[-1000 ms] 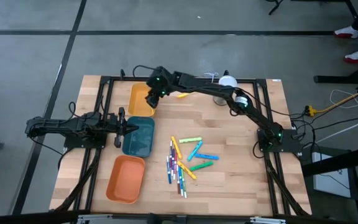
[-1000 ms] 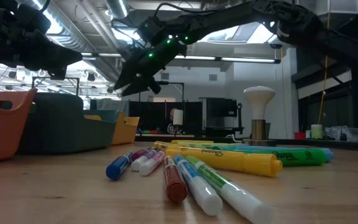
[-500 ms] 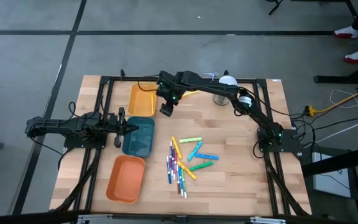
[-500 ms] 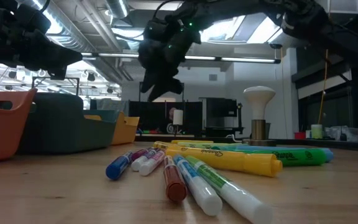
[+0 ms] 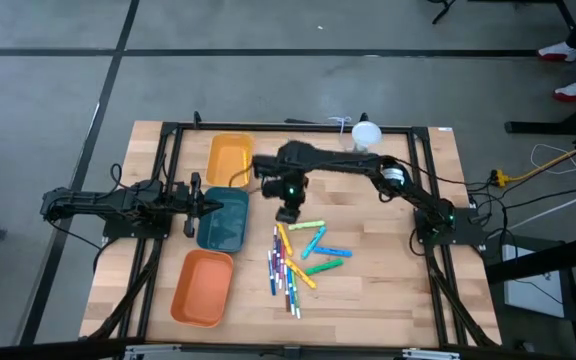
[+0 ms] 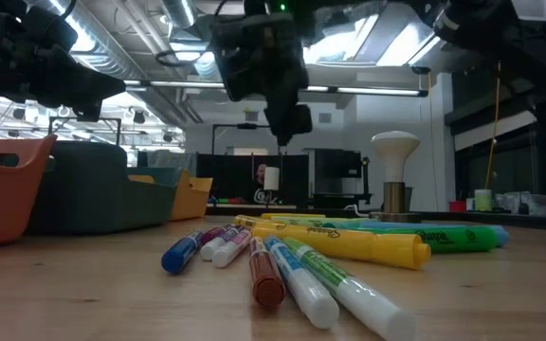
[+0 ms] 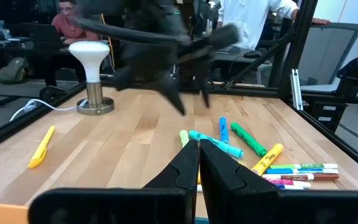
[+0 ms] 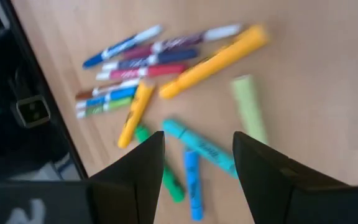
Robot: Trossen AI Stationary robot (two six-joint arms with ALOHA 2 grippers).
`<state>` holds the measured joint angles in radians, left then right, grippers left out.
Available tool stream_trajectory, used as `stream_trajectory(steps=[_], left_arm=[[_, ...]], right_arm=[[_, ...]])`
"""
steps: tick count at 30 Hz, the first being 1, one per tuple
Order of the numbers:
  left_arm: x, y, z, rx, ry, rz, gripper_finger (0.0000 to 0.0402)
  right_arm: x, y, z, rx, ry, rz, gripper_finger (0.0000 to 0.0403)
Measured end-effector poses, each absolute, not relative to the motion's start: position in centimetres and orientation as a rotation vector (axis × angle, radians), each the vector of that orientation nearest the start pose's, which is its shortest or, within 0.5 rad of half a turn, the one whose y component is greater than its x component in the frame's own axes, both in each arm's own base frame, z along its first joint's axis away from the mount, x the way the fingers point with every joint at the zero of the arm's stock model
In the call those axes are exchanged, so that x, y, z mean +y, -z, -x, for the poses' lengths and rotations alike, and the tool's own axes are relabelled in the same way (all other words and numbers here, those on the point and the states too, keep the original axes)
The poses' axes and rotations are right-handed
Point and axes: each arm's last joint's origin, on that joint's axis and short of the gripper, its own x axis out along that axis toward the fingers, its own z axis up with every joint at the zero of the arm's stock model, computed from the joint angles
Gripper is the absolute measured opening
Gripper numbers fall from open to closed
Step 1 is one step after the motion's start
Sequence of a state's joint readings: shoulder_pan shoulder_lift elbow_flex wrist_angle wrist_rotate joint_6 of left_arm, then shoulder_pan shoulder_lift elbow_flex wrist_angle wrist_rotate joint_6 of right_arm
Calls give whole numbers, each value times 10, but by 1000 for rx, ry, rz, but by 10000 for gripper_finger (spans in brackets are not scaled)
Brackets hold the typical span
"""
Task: Pick & Place Markers
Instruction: Put the light green highlighter pen into the blue bin
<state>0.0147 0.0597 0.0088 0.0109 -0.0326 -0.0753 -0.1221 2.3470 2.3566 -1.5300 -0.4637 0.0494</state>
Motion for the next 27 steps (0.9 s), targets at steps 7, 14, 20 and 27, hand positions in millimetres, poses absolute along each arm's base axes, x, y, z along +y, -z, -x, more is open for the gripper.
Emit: stream_trajectory(steps=[7,14,20,27], left_arm=[[2,-163,-101,38,-49,75,9],[2,-163,-101,38,-49,75,12],[2,-163,-101,38,-49,75,9],[2,-163,-101,38,-49,75,12]], right_arm=[[7,-260,-450,1540,-293,-307,188],[44,-256,-448,1563,-256,-4,188],[62,-249,-442,1591,-271,151,188],[69,-251,-423,1603,-252,224,188]])
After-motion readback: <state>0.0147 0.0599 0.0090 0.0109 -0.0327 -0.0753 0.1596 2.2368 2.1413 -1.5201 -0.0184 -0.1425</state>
